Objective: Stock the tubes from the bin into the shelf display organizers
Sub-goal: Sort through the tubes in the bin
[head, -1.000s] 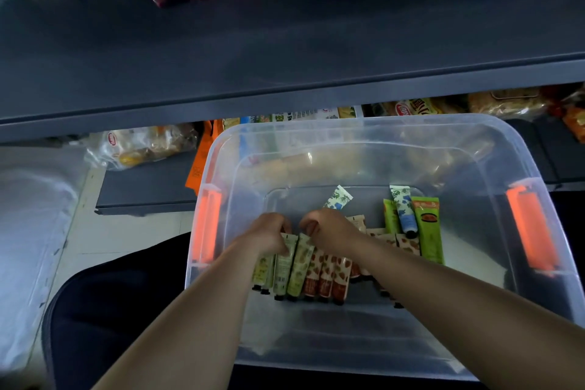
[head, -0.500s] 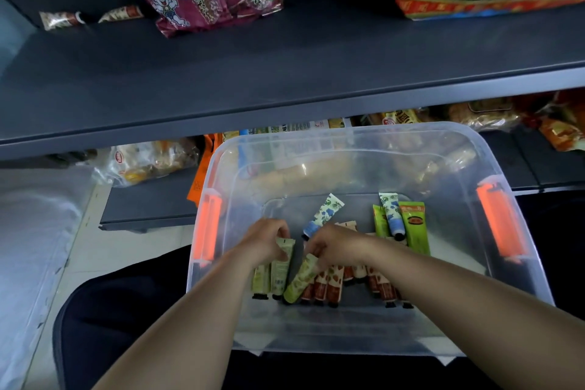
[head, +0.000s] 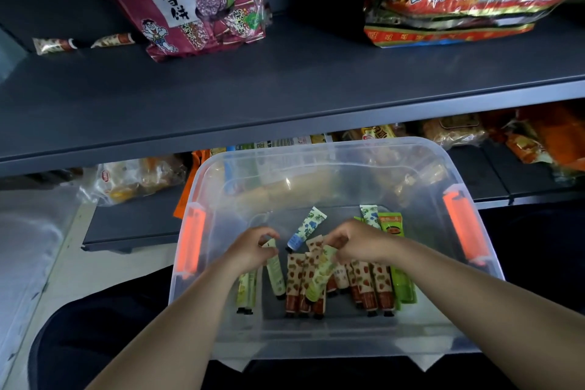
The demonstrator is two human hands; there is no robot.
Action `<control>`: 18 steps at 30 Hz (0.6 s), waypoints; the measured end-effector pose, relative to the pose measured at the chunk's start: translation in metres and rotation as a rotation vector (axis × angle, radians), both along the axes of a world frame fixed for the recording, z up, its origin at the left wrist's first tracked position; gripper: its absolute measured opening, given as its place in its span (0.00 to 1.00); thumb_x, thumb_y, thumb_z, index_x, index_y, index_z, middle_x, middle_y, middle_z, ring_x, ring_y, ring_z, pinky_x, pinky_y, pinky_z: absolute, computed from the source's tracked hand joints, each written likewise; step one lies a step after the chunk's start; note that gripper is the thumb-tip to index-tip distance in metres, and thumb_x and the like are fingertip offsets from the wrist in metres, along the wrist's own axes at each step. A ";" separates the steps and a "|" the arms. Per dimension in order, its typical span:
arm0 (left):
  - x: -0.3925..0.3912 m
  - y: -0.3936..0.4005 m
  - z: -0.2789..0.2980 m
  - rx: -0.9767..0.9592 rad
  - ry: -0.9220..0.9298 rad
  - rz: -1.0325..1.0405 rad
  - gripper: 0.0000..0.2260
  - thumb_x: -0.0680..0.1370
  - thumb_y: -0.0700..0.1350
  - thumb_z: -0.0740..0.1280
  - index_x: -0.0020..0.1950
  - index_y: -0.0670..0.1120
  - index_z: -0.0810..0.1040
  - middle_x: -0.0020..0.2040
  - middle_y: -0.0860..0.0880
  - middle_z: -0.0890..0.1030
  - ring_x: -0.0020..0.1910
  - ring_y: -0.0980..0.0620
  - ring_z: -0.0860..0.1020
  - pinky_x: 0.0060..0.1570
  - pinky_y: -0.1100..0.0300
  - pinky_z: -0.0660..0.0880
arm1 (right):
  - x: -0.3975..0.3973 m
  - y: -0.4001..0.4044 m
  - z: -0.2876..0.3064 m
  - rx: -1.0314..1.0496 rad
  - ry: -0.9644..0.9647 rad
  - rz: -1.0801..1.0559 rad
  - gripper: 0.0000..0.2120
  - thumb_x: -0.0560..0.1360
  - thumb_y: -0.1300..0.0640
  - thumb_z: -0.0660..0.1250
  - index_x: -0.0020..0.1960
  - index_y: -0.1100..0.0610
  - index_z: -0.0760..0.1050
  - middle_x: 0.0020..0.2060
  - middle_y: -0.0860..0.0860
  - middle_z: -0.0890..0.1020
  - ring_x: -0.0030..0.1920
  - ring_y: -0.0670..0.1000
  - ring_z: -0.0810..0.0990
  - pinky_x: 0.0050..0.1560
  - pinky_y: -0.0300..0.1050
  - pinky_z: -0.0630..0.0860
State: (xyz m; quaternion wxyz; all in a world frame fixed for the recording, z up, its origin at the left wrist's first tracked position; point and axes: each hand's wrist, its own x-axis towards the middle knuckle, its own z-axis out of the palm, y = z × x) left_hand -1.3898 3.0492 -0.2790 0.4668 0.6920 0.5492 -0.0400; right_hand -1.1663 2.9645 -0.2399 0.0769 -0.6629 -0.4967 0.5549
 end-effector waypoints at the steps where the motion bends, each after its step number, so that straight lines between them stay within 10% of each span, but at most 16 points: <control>1: 0.000 0.000 0.000 -0.010 -0.013 -0.002 0.13 0.76 0.39 0.67 0.59 0.48 0.76 0.65 0.45 0.73 0.65 0.49 0.72 0.51 0.62 0.70 | 0.002 -0.002 -0.002 -0.012 0.006 -0.018 0.19 0.71 0.64 0.70 0.61 0.57 0.77 0.52 0.49 0.81 0.51 0.47 0.79 0.49 0.38 0.75; 6: 0.002 -0.004 0.003 -0.112 -0.067 0.043 0.09 0.76 0.39 0.67 0.52 0.51 0.77 0.66 0.45 0.72 0.66 0.49 0.71 0.54 0.62 0.69 | 0.008 -0.007 -0.010 -0.059 0.062 -0.101 0.21 0.73 0.64 0.70 0.65 0.60 0.73 0.47 0.47 0.79 0.41 0.42 0.78 0.42 0.34 0.76; 11: 0.004 -0.007 0.009 -0.276 -0.171 0.163 0.06 0.74 0.39 0.71 0.46 0.47 0.75 0.48 0.45 0.78 0.37 0.54 0.75 0.34 0.65 0.72 | 0.011 -0.007 -0.018 -0.095 0.098 -0.131 0.22 0.74 0.64 0.68 0.67 0.62 0.70 0.44 0.46 0.76 0.38 0.41 0.78 0.34 0.29 0.73; 18: 0.006 -0.009 0.008 -0.361 -0.191 0.200 0.12 0.69 0.27 0.70 0.45 0.42 0.75 0.36 0.47 0.77 0.33 0.55 0.79 0.33 0.66 0.76 | 0.012 -0.008 -0.026 -0.071 0.032 -0.100 0.22 0.75 0.62 0.67 0.69 0.58 0.70 0.63 0.53 0.76 0.52 0.47 0.78 0.56 0.41 0.75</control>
